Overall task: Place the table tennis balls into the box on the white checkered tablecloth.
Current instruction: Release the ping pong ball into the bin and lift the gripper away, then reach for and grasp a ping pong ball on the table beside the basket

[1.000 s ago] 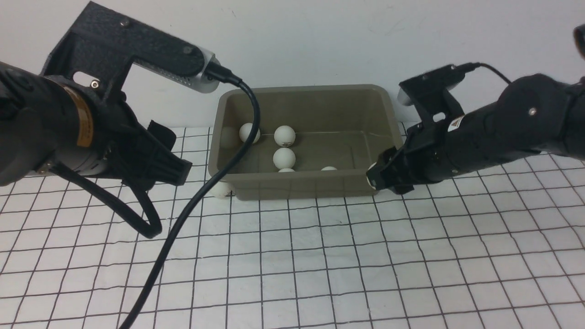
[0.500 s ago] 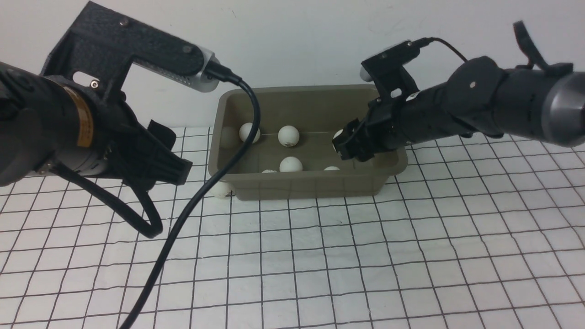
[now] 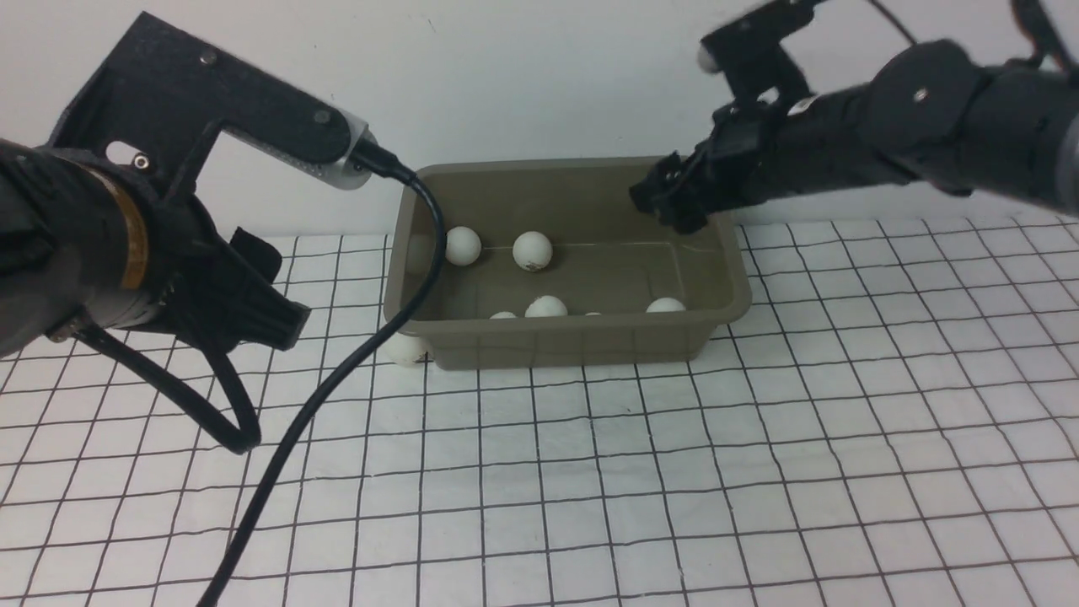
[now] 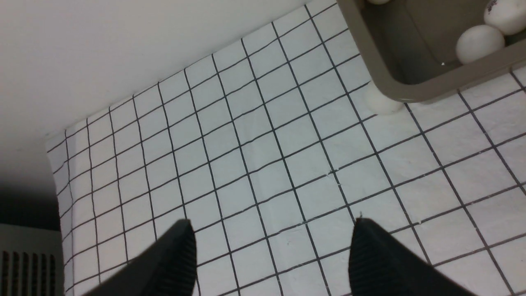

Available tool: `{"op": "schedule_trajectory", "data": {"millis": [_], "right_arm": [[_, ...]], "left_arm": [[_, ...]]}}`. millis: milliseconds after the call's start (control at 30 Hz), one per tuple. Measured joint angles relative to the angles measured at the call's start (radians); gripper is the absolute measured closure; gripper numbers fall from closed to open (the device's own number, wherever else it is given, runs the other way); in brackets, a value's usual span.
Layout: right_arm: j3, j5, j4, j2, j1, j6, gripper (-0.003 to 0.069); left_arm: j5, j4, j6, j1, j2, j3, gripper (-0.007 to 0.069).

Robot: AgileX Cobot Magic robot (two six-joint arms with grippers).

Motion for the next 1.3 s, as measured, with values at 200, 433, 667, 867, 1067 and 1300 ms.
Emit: {"op": "schedule_trajectory", "data": {"millis": [200,433,667,867,1067,1300], "right_arm": [[-0.001,0.114,-0.085,-0.181,-0.060,0.022,0.0110],[-0.001,0.225,-0.129,-0.311,-0.065,0.085,0.0111],[-0.001,0.267,-0.139,-0.329,-0.066,0.101,0.0111],[-0.001,0.281,-0.139,-0.334,-0.066,0.112,0.0111],[-0.001,0.282,-0.138,-0.334,-0.066,0.113,0.0111],[-0.001,0.282,-0.132,-0.334,-0.066,0.116,0.0111]], "left_arm": [[-0.258,-0.012,-0.015,0.120,0.006,0.113,0.0178],[-0.526,-0.104,0.099,0.329,0.122,0.177,0.0178],[-0.615,-0.187,0.188,0.414,0.208,0.178,0.0180],[-0.669,-0.264,0.198,0.418,0.245,0.178,0.0218],[-0.709,-0.358,0.199,0.338,0.248,0.178,0.0241],[-0.810,-0.384,0.227,0.156,0.249,0.178,0.0241]]}}
